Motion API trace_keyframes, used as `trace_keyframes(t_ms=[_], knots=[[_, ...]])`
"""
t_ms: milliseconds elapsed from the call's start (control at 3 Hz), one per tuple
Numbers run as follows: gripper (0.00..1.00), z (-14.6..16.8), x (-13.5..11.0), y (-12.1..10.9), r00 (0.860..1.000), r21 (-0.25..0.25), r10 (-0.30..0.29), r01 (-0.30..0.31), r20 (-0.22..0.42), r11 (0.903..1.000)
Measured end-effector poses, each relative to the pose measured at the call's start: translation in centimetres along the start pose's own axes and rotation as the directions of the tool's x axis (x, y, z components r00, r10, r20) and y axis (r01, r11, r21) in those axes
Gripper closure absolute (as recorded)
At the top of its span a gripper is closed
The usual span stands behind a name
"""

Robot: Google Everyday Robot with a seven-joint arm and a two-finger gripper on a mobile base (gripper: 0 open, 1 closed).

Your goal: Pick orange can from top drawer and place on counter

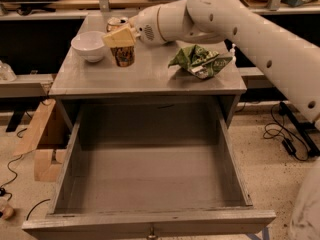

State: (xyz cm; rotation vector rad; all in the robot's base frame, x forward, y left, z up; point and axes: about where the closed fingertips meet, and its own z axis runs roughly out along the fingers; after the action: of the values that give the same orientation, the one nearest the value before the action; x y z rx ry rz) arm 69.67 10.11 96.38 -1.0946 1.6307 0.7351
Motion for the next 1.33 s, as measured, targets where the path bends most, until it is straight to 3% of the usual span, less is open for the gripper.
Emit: trace_keyframes(t_ms=[667, 1000, 1333], knots=[[1.00, 2.1, 6.1, -2.1, 0.999, 0.005, -0.031, 0.031, 0.044, 0.9995], [0.86, 2.5, 8.5, -2.8, 0.999, 0.026, -0.029, 0.028, 0.034, 0.9993], [0.56, 2.2, 7.7, -2.9, 0.999, 0.026, -0.029, 0.028, 0.034, 0.9993]])
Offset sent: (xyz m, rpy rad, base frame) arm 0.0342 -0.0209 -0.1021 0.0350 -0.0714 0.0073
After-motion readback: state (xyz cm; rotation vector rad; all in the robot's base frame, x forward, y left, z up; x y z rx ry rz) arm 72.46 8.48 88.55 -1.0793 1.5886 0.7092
